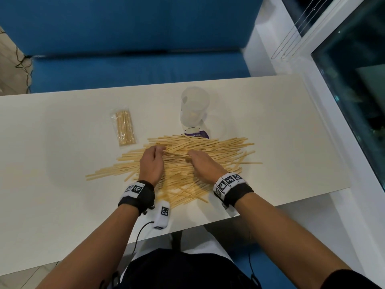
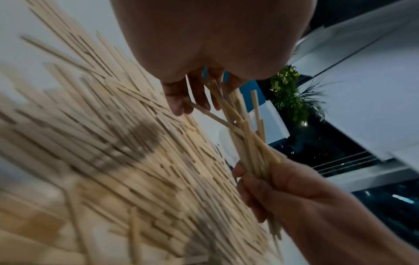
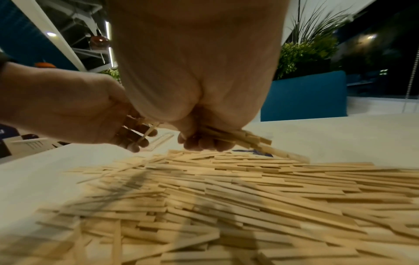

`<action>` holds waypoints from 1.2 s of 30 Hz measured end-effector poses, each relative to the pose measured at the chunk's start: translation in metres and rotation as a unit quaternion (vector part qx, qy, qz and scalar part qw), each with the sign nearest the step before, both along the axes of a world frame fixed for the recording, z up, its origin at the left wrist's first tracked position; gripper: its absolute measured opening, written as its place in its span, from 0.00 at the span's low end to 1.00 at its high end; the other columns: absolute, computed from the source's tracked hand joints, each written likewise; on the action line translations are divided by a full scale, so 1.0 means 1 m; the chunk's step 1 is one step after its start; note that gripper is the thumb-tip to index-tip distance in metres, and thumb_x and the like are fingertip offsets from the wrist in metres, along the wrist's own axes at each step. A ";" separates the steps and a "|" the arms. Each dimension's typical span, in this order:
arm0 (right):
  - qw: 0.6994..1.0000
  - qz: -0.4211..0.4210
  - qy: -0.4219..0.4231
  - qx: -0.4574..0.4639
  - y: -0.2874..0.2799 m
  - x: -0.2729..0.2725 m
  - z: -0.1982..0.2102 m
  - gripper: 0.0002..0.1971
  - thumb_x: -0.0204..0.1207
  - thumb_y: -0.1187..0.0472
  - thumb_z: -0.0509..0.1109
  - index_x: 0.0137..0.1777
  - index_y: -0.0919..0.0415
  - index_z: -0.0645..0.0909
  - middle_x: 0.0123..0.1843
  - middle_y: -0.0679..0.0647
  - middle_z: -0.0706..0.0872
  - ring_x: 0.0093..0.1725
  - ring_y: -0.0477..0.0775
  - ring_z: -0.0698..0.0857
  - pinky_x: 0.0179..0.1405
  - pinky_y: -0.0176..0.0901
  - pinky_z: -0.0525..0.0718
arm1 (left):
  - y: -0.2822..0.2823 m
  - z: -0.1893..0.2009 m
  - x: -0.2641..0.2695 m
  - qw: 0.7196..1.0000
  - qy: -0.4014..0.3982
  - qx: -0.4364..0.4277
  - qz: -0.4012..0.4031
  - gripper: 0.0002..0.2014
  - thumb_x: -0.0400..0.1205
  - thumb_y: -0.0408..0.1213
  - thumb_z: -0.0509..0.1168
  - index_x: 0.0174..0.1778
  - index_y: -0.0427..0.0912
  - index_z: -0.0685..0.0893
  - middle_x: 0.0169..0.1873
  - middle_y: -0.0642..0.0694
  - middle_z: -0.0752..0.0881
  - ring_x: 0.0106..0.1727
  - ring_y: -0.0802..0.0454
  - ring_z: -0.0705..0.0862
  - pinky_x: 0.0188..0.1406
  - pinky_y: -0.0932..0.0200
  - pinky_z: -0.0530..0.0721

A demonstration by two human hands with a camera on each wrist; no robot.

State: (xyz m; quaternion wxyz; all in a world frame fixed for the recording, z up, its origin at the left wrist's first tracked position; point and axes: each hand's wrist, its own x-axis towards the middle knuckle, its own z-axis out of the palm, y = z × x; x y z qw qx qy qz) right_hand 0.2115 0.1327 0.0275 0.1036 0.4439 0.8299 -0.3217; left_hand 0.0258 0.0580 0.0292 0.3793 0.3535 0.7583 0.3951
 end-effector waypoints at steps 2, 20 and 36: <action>1.000 0.013 0.001 -0.013 0.004 0.002 0.004 0.17 0.80 0.76 0.64 0.64 0.57 0.75 0.55 0.53 0.83 0.52 0.55 0.80 0.51 0.52 0.83 | 0.010 0.000 0.001 1.000 -0.005 -0.006 0.024 0.16 0.91 0.43 0.55 0.59 0.47 0.89 0.58 0.48 0.87 0.54 0.53 0.83 0.62 0.50 0.81; 0.999 0.024 -0.047 -0.016 0.018 -0.018 0.014 0.11 0.86 0.63 0.60 0.65 0.66 0.73 0.43 0.54 0.80 0.43 0.61 0.83 0.37 0.52 0.78 | 0.054 -0.024 0.018 1.000 0.029 -0.001 -0.002 0.10 0.87 0.29 0.61 0.56 0.42 0.86 0.52 0.45 0.88 0.50 0.51 0.84 0.42 0.68 0.79; 0.991 -0.126 -0.004 -0.048 0.021 0.001 0.006 0.08 0.87 0.69 0.60 0.63 0.62 0.73 0.65 0.61 0.89 0.55 0.59 0.88 0.50 0.55 0.88 | 0.053 -0.030 0.019 0.992 -0.110 -0.026 0.054 0.11 0.88 0.43 0.61 0.62 0.45 0.82 0.58 0.50 0.85 0.61 0.46 0.85 0.66 0.43 0.84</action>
